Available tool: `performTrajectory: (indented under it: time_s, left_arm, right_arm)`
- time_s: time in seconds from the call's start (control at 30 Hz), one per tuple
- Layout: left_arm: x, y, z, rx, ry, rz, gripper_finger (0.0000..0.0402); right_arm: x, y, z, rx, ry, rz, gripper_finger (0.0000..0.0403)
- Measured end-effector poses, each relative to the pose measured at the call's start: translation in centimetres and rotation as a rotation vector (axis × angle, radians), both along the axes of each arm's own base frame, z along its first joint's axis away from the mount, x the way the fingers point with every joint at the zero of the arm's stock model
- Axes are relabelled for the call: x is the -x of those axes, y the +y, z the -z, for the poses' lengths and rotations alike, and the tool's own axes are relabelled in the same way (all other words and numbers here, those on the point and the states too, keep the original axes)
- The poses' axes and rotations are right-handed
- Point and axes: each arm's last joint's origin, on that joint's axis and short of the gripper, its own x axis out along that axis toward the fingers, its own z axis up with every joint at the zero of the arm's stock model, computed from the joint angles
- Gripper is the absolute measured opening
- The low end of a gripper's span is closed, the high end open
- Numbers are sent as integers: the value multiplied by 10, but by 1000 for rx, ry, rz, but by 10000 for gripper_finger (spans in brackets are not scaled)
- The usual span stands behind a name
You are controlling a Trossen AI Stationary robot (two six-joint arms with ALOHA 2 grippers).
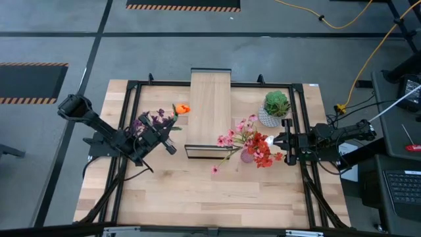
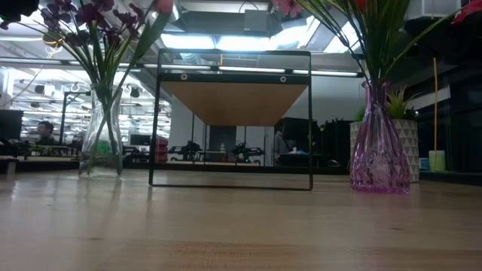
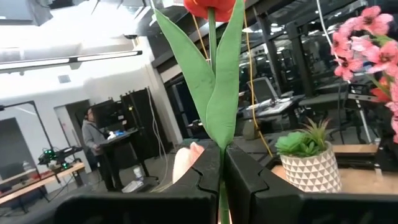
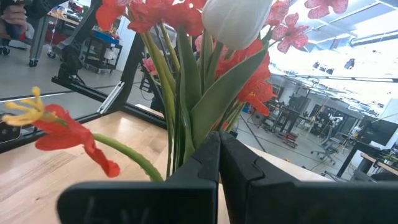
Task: Pick and place flowers into a vace then onto a shelf
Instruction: Put the orange tulip into the transparent vase
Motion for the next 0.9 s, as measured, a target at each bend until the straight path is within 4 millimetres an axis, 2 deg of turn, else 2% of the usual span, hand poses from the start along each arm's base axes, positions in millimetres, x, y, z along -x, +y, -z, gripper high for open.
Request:
performTrajectory:
  time_s: [0.6,0.9]
  left_arm:
    - [-4,-5,8,36,32,11,4]
    - [-4,-5,12,106,45,-48,4]
  right_arm:
    - [0,0,0,0,0,0,10]
    - [0,0,0,0,0,0,10]
